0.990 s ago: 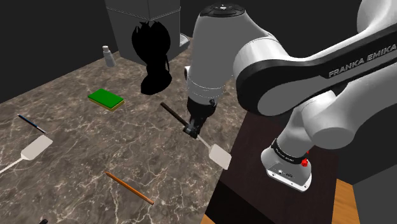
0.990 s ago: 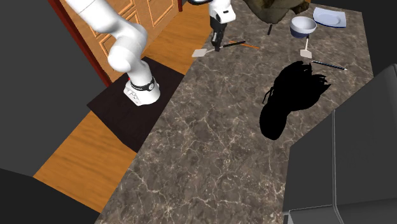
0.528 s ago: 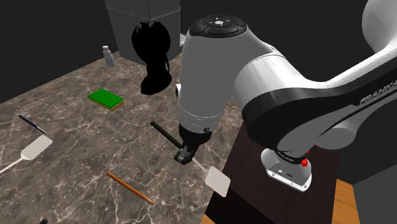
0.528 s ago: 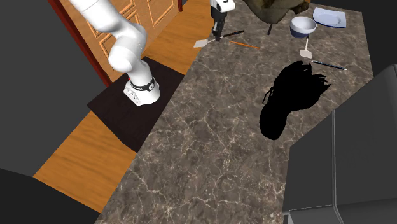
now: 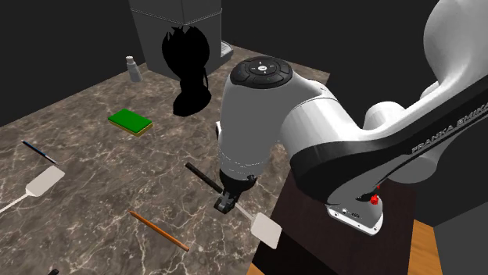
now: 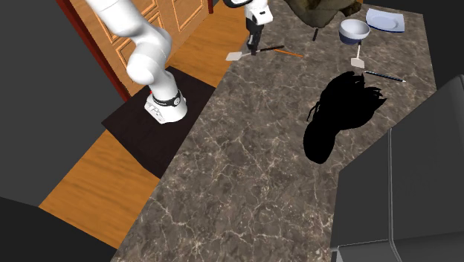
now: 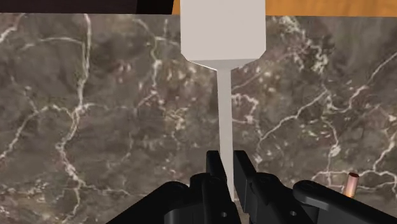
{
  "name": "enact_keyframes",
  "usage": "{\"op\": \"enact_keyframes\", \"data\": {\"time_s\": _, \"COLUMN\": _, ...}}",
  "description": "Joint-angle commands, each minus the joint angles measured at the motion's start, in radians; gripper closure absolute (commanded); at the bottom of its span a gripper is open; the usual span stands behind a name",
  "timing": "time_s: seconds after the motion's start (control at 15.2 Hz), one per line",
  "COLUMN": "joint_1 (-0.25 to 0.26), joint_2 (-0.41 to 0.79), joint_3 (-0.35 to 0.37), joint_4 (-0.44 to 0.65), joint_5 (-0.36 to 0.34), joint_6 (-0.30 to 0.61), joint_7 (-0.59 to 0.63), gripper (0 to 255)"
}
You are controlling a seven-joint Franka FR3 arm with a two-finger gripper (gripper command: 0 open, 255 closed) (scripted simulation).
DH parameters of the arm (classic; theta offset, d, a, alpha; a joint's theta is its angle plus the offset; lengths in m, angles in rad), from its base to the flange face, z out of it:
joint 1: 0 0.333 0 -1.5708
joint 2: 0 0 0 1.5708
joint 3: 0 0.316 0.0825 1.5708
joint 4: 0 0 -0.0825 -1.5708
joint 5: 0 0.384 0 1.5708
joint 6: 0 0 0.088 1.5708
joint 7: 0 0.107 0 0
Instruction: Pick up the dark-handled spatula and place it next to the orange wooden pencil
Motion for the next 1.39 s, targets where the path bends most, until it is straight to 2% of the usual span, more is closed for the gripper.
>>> {"op": "enact_keyframes", "data": {"time_s": 0.0, "joint_1": -0.003, "joint_2": 0.017, "joint_3": 0.007, "joint_4": -0.015, "joint_5": -0.005, "joint_6": 0.031, "joint_7": 0.005, "gripper": 255}}
{"op": "enact_keyframes", "data": {"time_s": 0.26, "joint_1": -0.012, "joint_2": 0.058, "joint_3": 0.024, "joint_4": -0.040, "joint_5": -0.020, "joint_6": 0.096, "joint_7": 0.020, "gripper": 255}}
{"op": "enact_keyframes", "data": {"time_s": 0.73, "joint_1": -0.012, "joint_2": 0.058, "joint_3": 0.023, "joint_4": -0.040, "joint_5": -0.020, "joint_6": 0.095, "joint_7": 0.020, "gripper": 255}}
{"op": "enact_keyframes", "data": {"time_s": 0.79, "joint_1": -0.012, "joint_2": 0.058, "joint_3": 0.023, "joint_4": -0.040, "joint_5": -0.020, "joint_6": 0.095, "joint_7": 0.020, "gripper": 0}}
{"op": "enact_keyframes", "data": {"time_s": 1.12, "joint_1": -0.012, "joint_2": 0.058, "joint_3": 0.023, "joint_4": -0.040, "joint_5": -0.020, "joint_6": 0.095, "joint_7": 0.020, "gripper": 0}}
{"op": "enact_keyframes", "data": {"time_s": 1.32, "joint_1": 0.006, "joint_2": -0.022, "joint_3": -0.006, "joint_4": 0.005, "joint_5": 0.009, "joint_6": -0.025, "joint_7": -0.005, "gripper": 0}}
